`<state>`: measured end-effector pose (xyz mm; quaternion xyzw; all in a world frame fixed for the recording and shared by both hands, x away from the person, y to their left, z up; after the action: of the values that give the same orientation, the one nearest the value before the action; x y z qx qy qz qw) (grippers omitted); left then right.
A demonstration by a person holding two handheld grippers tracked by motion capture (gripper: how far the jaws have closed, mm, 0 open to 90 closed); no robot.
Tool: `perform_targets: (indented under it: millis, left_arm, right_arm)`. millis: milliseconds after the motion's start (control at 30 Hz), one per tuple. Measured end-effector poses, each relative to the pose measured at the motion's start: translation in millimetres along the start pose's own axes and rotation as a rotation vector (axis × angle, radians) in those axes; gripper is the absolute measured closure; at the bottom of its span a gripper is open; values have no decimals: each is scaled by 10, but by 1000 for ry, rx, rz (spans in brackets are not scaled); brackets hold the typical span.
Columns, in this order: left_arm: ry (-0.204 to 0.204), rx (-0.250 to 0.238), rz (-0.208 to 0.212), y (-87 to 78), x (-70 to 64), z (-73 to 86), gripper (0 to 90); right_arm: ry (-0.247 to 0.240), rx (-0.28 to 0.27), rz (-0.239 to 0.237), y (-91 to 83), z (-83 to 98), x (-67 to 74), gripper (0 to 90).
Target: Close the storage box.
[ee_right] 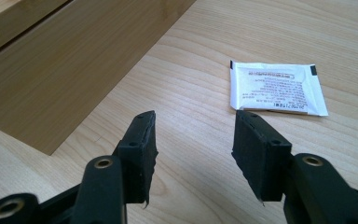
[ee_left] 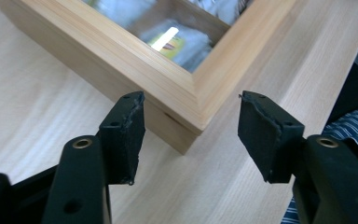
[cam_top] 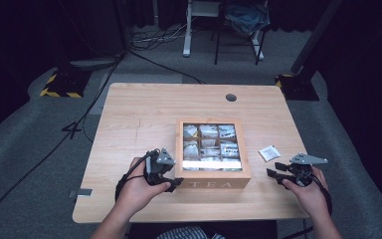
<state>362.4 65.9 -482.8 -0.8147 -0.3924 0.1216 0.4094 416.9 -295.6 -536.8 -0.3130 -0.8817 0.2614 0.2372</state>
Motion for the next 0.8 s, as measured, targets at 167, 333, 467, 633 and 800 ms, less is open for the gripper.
perform_targets:
  millis: [167,333,467,633,800]
  left_arm:
    - [-30,-50,-50,-47,192,10,363]
    - [-76,-77,-96,-43,445,78,314]
    - [-102,-96,-113,-12,572,108,301]
    - [-115,-101,-174,46,780,182,286]
    - [-134,-109,-193,87,886,234,278]
  right_arm:
    - [2,1,0,-3,0,-6,503]
    - [1,-2,1,-7,1,-11,500]
    - [5,-9,5,-22,1,-25,498]
    - [12,-16,13,-49,11,-59,495]
    - [21,-16,16,-62,24,-81,494]
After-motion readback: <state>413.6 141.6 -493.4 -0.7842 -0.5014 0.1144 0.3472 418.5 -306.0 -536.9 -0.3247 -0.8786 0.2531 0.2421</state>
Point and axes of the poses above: each handheld gripper's, and its own axes: y roughly forward along the jaws, z roughly out of its underside, x roughly to its left, the point moved 10 cm from there along y, roughly forward along the jaws, and after that the axes turned 15 degrees about -z, right-handed, at the moved point
